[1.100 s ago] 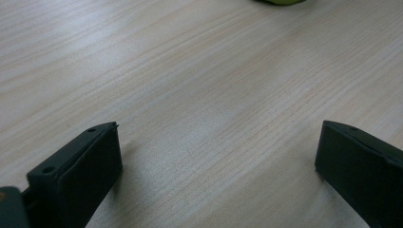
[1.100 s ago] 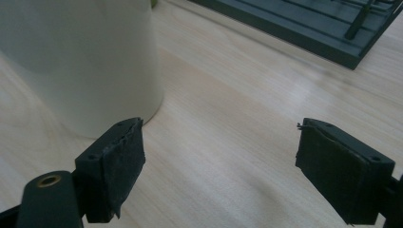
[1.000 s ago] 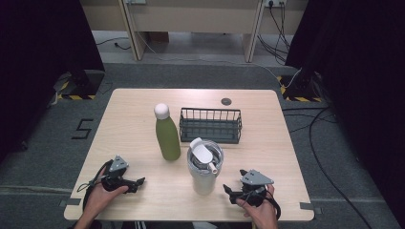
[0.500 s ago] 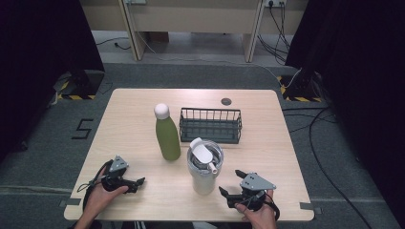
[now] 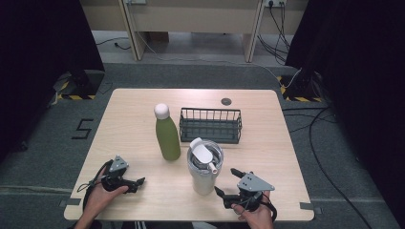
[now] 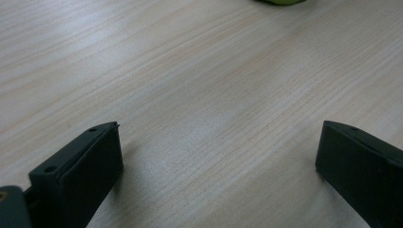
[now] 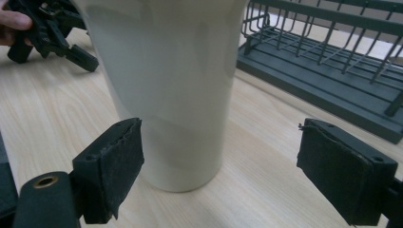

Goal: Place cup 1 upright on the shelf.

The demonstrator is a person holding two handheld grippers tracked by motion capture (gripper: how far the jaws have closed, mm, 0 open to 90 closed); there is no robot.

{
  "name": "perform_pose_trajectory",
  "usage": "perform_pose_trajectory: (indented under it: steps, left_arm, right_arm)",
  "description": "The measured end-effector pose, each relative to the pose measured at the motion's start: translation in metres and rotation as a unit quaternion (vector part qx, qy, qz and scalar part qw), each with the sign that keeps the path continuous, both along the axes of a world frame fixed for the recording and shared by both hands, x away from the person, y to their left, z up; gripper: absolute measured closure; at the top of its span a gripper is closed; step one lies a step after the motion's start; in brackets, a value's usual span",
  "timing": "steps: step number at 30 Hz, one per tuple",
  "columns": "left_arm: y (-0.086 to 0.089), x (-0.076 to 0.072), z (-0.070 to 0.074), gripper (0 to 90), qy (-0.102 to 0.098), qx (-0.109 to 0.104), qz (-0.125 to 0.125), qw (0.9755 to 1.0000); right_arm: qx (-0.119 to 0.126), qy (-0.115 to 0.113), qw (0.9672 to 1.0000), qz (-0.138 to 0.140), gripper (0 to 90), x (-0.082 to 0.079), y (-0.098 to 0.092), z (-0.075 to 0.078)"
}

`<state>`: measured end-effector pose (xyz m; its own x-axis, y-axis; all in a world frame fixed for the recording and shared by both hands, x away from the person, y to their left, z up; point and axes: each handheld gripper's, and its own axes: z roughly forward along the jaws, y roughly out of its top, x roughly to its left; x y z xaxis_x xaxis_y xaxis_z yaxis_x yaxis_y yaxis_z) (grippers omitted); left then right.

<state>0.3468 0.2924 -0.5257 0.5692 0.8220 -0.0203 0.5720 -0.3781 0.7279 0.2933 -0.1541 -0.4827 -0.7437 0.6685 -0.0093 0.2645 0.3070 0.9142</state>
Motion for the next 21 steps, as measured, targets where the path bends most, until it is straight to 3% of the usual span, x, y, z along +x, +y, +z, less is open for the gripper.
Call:
perform_pose_trajectory:
  steps: [21]
  left_arm:
    - [0.0,0.0,0.0,0.9,0.0,0.0,0.0,1.0]
  right_arm:
    - [0.029,-0.025,0.9985,0.039,15.0,0.001,0.026,-0.002]
